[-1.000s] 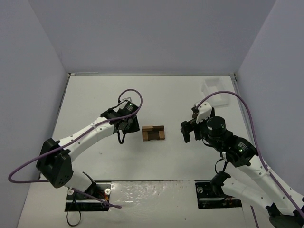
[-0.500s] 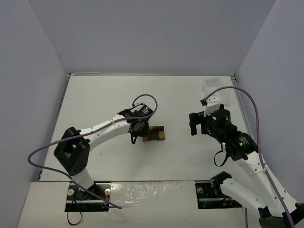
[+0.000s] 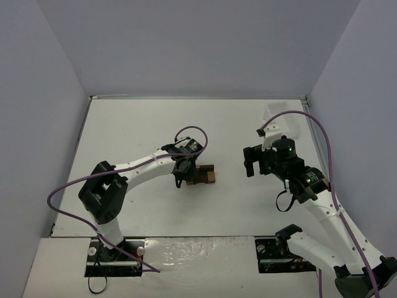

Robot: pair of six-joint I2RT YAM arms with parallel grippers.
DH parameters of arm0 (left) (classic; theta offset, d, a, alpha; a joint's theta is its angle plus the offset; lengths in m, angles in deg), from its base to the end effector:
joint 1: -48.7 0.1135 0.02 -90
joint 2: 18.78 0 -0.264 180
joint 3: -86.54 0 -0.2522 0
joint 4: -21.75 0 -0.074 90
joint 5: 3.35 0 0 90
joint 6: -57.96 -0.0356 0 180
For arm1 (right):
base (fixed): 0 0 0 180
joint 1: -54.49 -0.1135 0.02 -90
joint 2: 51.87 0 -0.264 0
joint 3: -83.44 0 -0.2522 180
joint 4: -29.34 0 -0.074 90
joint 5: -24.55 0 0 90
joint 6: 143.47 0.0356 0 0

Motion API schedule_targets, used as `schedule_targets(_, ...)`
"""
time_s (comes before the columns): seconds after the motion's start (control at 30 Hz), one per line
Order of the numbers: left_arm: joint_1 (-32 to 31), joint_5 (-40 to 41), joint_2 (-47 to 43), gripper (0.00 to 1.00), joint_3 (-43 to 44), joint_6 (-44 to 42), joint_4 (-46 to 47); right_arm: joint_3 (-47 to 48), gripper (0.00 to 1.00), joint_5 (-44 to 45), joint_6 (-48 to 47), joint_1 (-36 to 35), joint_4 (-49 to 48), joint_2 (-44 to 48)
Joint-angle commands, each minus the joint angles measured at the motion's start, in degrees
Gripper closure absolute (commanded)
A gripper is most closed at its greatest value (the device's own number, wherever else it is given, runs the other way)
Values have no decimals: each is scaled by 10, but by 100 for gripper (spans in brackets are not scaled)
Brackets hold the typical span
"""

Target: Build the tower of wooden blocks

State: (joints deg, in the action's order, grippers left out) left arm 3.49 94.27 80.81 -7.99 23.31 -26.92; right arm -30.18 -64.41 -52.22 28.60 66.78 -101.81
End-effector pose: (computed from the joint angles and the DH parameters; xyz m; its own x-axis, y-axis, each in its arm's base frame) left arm 0.2559 -0.2511 0.2151 -0.8998 -0.2510 -0.3570 -0.1398 0.9407 -0.3091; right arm 0.1751 0.0843 0.3477 -0.3315 -0.1367 -0.9335 -0.4142 0.9101 0.0139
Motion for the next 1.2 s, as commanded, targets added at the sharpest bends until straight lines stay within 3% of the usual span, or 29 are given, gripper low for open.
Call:
schedule_targets(0.0, -3, 27, -13, 99, 21, 8, 18, 23, 0, -5, -7, 2, -21, -3)
schedule_targets(0.97, -5, 25, 8, 98, 37, 1, 15, 18, 0, -25, -6, 2, -21, 5)
schedule_targets(1.17, -8, 28, 14, 93, 47, 0, 6, 18, 0, -25, -7, 2, -21, 5)
